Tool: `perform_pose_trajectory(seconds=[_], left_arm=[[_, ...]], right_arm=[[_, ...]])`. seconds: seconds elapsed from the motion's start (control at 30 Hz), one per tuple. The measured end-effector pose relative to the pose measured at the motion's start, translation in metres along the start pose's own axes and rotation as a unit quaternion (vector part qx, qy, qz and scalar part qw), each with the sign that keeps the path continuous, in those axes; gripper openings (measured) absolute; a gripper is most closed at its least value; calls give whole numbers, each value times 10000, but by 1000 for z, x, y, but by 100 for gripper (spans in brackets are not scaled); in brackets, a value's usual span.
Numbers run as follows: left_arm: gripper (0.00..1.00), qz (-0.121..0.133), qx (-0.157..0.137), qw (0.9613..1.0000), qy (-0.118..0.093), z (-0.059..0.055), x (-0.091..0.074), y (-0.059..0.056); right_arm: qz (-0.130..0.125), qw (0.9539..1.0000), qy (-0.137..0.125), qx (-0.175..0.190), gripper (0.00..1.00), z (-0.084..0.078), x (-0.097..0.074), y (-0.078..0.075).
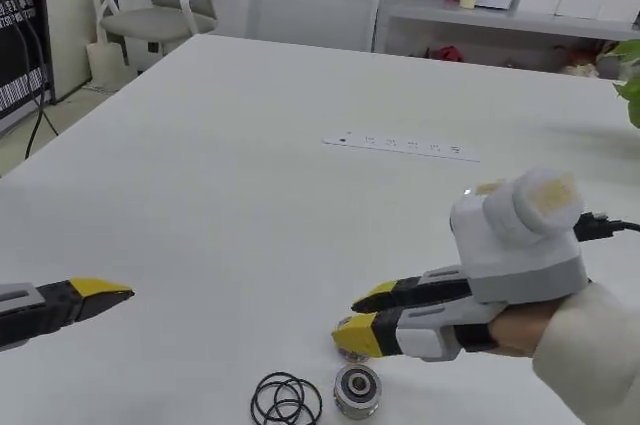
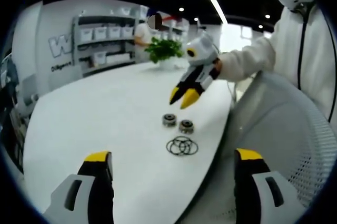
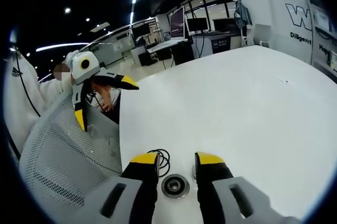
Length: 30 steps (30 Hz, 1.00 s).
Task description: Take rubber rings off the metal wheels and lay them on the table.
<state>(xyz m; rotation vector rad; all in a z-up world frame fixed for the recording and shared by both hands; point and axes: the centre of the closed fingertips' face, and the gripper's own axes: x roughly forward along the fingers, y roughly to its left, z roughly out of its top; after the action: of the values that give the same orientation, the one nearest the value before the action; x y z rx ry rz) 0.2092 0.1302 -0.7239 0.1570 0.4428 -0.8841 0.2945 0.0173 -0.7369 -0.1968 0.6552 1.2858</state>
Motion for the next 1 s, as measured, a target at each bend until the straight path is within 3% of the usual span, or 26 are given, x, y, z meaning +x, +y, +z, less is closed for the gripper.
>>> perform_pose_trajectory(seconds=[0.23,0.43,0.53,0.83,1.0], left_arm=[[100,10,-20,10000,-12,2,1,2],[100,-11,9,10000,5,2,1,1],[100,-4,13,10000,-5,4,1,1],[100,25,2,10000,-41,6,1,2],[100,60,-30,10000,-54,4,0,3]], right_arm=[[-141,9993,-325,-88,34,19,-23,-1],[-217,9981,-561,-143,51,25,-45,-1],[-279,9978,-583,-158,54,22,-55,-1],[-422,9959,-737,-296,78,11,-78,4],[-509,9949,-858,-167,82,1,-87,4]])
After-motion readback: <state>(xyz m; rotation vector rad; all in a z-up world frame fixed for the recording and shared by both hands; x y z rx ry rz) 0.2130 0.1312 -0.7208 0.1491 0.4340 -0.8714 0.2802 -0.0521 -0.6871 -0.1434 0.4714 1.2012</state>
